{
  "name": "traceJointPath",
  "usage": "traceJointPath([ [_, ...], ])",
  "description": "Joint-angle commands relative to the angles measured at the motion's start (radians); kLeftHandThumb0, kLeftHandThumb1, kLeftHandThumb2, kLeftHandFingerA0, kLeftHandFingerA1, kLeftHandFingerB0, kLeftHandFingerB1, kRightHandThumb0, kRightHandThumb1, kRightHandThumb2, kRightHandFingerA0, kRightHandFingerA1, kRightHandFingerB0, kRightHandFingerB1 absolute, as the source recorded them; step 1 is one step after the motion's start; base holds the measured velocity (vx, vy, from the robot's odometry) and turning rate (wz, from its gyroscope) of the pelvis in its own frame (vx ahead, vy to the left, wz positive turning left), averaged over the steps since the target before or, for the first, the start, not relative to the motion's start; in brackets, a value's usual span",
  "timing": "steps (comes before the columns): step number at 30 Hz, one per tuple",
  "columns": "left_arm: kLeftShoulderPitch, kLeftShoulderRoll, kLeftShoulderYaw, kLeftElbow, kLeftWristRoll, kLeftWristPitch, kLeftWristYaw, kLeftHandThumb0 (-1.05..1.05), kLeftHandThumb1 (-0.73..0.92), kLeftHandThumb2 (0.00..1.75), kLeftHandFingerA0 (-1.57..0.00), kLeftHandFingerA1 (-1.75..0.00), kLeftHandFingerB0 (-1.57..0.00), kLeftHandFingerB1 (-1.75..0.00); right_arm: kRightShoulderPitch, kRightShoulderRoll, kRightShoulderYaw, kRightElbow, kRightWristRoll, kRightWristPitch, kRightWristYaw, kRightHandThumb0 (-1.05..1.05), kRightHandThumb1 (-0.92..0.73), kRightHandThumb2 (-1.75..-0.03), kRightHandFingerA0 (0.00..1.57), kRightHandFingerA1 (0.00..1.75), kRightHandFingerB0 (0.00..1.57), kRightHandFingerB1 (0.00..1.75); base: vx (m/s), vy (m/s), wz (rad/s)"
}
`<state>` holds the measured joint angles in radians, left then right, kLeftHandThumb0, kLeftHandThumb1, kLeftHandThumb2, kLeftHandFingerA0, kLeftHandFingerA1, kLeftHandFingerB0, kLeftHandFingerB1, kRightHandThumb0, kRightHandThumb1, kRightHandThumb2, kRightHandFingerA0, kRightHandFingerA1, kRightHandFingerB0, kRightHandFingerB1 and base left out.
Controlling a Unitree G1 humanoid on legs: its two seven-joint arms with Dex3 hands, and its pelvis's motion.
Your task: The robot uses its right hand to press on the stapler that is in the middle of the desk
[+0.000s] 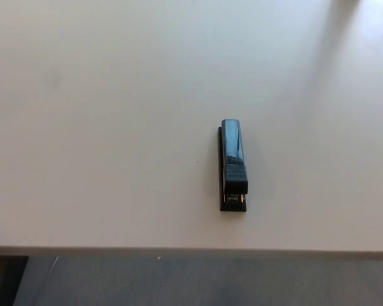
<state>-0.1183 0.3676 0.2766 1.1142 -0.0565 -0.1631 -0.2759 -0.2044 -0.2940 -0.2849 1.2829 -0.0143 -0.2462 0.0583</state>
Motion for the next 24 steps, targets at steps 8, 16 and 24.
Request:
traceJointPath([
  [8,0.003,0.032,0.013,0.009,-0.026,-0.029,-0.032,-0.59,0.84,1.0,0.0,-0.22,0.0,-0.16,0.072,-0.084,-0.367,0.044,0.276,0.147,-0.19,-0.03,-0.65,-0.59,1.0,0.67,0.65,0.53,0.0,0.0,0.0],
  [16,0.003,0.035,0.009,0.01,-0.019,-0.033,-0.026,-0.56,0.84,1.01,0.0,-0.24,0.0,-0.2,0.169,-0.161,-0.618,0.015,0.399,0.053,-0.251,-0.15,-0.6,-0.59,1.05,0.68,0.75,0.88,0.0,0.0,0.0],
  [24,-0.005,0.045,0.001,0.014,-0.011,-0.044,-0.035,-0.57,0.84,0.99,0.0,-0.24,0.0,-0.17,0.137,-0.355,-0.811,-0.08,0.458,-0.069,-0.443,-0.2,-0.8,-0.64,1.08,0.65,0.77,0.61,0.0,0.0,0.0],
])
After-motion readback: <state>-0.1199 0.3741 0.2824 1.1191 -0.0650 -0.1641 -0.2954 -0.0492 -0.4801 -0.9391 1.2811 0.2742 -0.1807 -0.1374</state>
